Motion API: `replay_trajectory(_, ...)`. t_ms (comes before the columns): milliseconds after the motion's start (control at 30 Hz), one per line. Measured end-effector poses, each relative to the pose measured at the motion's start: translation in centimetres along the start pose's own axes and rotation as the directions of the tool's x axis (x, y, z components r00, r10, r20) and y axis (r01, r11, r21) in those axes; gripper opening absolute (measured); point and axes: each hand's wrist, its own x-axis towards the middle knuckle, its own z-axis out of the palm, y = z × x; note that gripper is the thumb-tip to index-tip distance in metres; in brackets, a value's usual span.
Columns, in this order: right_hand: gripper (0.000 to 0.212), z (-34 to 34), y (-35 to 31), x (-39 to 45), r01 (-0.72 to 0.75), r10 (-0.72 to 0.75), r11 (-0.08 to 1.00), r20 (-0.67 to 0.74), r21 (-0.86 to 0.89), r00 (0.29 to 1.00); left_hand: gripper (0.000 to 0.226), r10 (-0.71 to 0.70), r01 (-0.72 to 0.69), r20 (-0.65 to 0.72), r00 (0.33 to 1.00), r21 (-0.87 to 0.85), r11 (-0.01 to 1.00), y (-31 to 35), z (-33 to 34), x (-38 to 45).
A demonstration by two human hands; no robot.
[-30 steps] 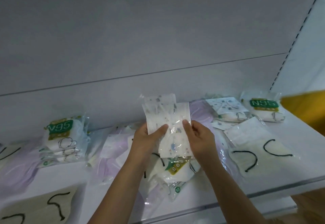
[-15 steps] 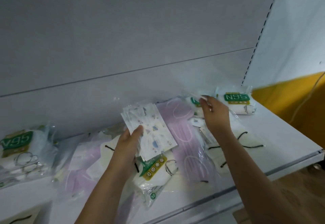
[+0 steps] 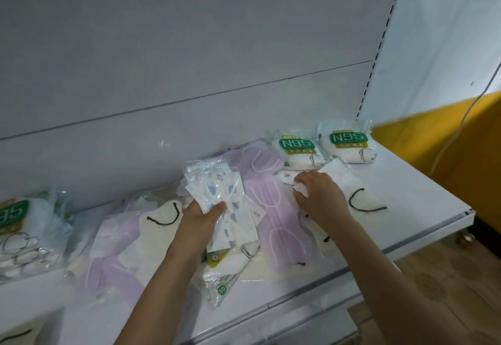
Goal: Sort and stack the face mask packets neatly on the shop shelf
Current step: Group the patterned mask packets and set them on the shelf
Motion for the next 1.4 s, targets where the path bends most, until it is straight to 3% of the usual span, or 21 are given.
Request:
replay_trajectory(100, 0.045, 0.7, 0.6, 2.0, 0.065, -0.059, 0.99, 0.054, -0.125, 0.997, 0.012, 0.037, -0.037, -0.001, 0.999, 0.067, 0.997, -0.4, 0.0, 0.0)
replay_trajectory(233, 0.032, -0.1, -0.1, 3.8, 0.112, -0.123, 0.974, -0.043, -0.196, 0.991, 0.012, 0.042, -0.043, 0.009, 0.999, 0.069, 0.997, -0.1, -0.3, -0.4)
replay_trajectory(300, 0.023, -0.7, -0.2, 4.0, 0.042, -0.04, 0.999, -0.082, 0.027, 0.996, 0.012, 0.032, -0.032, 0.002, 0.999, 0.07, 0.997, 0.1, -0.5, -0.6)
replay_trajectory(367, 0.015, -1.4, -0.4, 4.2, -0.035, 0.066, 0.956, -0.095, 0.29, 0.993, 0.011, 0.028, -0.027, -0.005, 1.0, 0.052, 0.998, 0.2, -0.7, -0.7)
replay_trajectory(433, 0.014, -2.0, -1.0, 4.2, -0.055, 0.12, 0.924, -0.15, 0.379, 0.981, 0.013, 0.031, -0.031, -0.014, 0.999, 0.012, 0.999, 0.4, -0.8, -0.8)
replay_trajectory(533, 0.015, -2.3, -1.4, 4.1, -0.005, 0.05, 0.962, -0.158, 0.272, 0.986, 0.014, 0.032, -0.032, -0.025, 0.999, -0.032, 0.999, 0.7, -0.7, -0.9)
replay_trajectory(600, 0.015, -1.6, -1.0, 3.9, 0.054, -0.04, 0.972, -0.066, 0.23, 0.997, 0.014, 0.02, -0.021, -0.027, 0.999, -0.034, 0.999, 0.8, -0.7, -0.9)
replay_trajectory(733, 0.037, 0.6, 0.3, 3.0, 0.114, -0.12, 0.991, 0.097, 0.066, 0.988, 0.014, 0.021, -0.021, -0.022, 1.0, 0.012, 1.0, 0.5, -0.5, -1.3)
replay_trajectory(867, 0.011, 1.7, 0.8, 3.1, 0.06, -0.056, 0.988, -0.032, 0.146, 0.998, 0.016, 0.014, -0.014, -0.017, 1.0, 0.033, 0.999, 0.5, -0.5, -1.6)
replay_trajectory(933, 0.011, 1.6, 0.9, 3.5, 0.064, -0.058, 0.988, -0.045, 0.144, 0.997, 0.016, 0.026, -0.025, -0.02, 0.999, 0.044, 0.999, 0.7, -0.5, -1.7)
replay_trajectory(1000, 0.02, 1.6, 1.0, 3.6, 0.101, -0.098, 0.987, -0.033, 0.122, 0.995, 0.018, 0.029, -0.029, -0.019, 0.999, 0.041, 0.999, 0.7, -0.5, -1.7)
replay_trajectory(1067, 0.046, 1.7, 1.1, 3.2, 0.132, -0.133, 0.988, 0.018, 0.082, 0.991, 0.019, 0.023, -0.022, -0.018, 1.0, 0.043, 0.999, 0.7, -0.5, -1.8)
replay_trajectory(1133, 0.059, 2.0, 1.2, 2.9, 0.122, -0.127, 0.988, 0.047, 0.098, 0.991, 0.02, 0.026, -0.024, -0.023, 0.999, 0.053, 0.998, 0.5, -0.5, -1.8)
replay_trajectory(1300, 0.035, 2.3, 1.0, 3.1, 0.065, -0.055, 0.99, -0.079, 0.123, 0.995, 0.018, 0.03, -0.028, -0.034, 0.999, 0.062, 0.998, 0.5, -0.4, -1.8)
replay_trajectory(1400, 0.019, 2.1, 0.9, 3.0, 0.086, -0.047, 0.984, -0.241, 0.154, 0.969, 0.019, 0.028, -0.026, -0.036, 0.999, 0.045, 0.999, 0.6, -0.3, -1.7)
